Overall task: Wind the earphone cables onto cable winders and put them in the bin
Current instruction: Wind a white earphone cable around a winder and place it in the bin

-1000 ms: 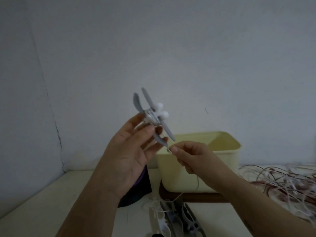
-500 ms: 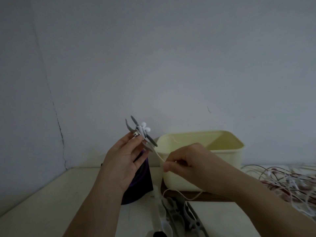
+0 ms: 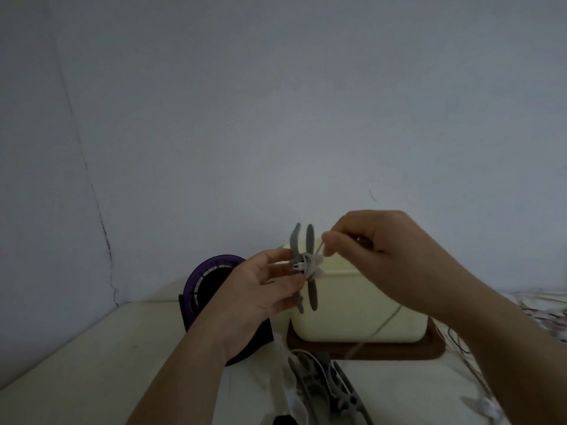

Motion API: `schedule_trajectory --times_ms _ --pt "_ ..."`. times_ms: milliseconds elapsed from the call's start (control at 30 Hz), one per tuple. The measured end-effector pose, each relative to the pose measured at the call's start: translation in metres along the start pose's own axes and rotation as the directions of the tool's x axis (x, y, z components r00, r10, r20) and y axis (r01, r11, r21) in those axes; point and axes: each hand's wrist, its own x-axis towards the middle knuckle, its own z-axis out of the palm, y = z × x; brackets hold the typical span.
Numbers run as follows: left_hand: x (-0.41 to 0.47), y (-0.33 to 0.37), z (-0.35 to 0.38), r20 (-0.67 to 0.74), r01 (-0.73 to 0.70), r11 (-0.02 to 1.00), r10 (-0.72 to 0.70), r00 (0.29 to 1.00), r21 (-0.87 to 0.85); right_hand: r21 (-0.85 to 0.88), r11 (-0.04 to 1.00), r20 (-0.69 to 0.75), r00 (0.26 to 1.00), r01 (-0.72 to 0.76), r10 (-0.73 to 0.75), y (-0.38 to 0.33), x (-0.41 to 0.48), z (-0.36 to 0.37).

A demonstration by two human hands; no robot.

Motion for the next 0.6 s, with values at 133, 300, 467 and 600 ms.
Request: schedule_trajectory --times_ms 133,300,467,600 --pt "-0.003 0.001 0.003 0.104 -0.014 0.990 0.000 0.995 0.138 -0.004 1.000 -0.124 0.992 -0.022 0.022 0.016 0.003 -0.004" --pt "-0.005 0.004 0.002 0.198 -0.030 0.978 -0.012 0.980 0.208 0.050 0.997 -0.210 0.975 -0.063 0.072 0.030 0.004 -0.005" --pt "-0.011 0.015 0.002 0.295 -0.002 0.997 -0.019 0.955 0.071 0.345 0.931 -0.160 0.971 -0.116 0.180 0.039 0.004 0.000" --pt "-0.013 0.023 0.011 0.344 0.012 0.988 0.042 0.938 -0.154 0.536 0.816 0.008 0.968 -0.216 0.251 0.043 0.001 0.027"
